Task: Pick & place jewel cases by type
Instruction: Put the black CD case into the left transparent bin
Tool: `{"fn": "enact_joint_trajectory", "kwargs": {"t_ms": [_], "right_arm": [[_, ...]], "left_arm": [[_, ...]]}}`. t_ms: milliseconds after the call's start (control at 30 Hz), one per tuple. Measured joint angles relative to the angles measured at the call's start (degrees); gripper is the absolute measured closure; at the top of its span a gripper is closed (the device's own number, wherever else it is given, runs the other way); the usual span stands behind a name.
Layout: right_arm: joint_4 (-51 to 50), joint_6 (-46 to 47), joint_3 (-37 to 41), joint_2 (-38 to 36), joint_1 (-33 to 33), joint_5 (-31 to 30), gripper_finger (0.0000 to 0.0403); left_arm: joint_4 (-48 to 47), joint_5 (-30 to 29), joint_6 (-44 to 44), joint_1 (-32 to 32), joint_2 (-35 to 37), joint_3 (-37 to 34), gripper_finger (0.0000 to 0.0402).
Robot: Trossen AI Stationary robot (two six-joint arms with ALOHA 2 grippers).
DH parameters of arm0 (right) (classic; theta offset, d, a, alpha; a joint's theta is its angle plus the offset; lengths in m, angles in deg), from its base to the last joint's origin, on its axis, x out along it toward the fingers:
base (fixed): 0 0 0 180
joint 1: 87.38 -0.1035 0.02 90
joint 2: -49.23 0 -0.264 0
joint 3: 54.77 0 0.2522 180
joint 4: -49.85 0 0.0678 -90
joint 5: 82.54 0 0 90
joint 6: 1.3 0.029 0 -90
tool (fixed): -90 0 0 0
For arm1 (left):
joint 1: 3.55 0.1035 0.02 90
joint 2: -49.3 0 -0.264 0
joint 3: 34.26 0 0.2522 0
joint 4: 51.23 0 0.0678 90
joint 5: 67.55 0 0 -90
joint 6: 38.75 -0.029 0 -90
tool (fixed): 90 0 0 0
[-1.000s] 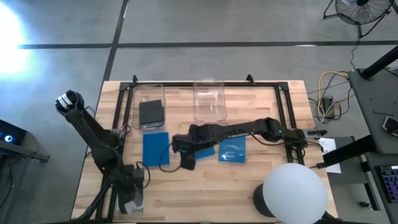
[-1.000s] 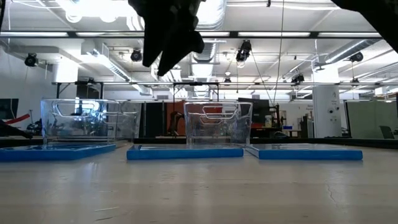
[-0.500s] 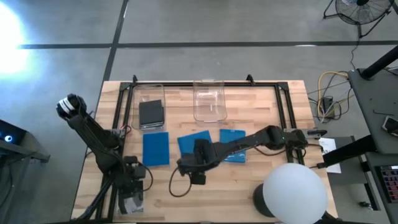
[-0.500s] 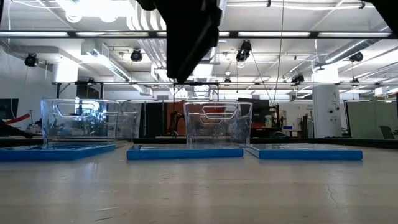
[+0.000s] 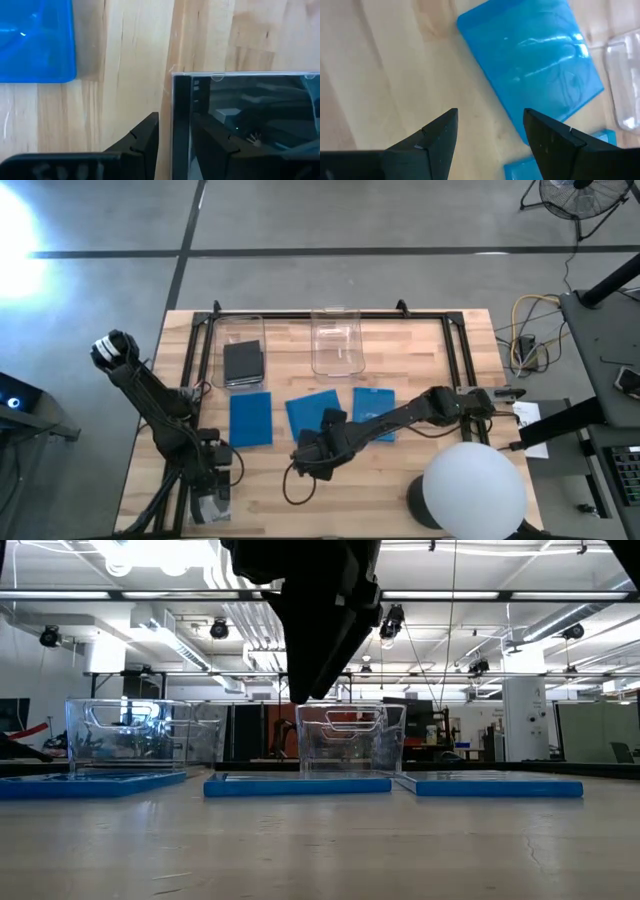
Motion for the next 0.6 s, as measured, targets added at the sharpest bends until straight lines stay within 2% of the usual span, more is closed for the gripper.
{"fn": "enact_joint_trajectory", "kwargs": {"t_ms": [233,367,467,600], "right_arm": [[-0.2,3.5,-0.2,0.0,0.0,-0.6,0.0182],[-0.7,6.3,-0.2,0.0,0.0,-2.3,0.0182],[-0.7,8.7,-0.4,0.0,0.0,-4.0,0.0182],[-0.8,11.5,-0.7,0.0,0.0,-6.5,0.0182]], "left_arm": [[3.2,1.0,-0.2,0.0,-1.8,-2.0,0.0307],[3.1,-0.4,0.2,-0.1,-2.9,-2.0,0.0307],[3.1,-4.9,1.4,0.0,-3.0,-2.0,0.0307],[3.2,-15.6,4.0,0.8,-3.2,-2.3,0.0307]]}}
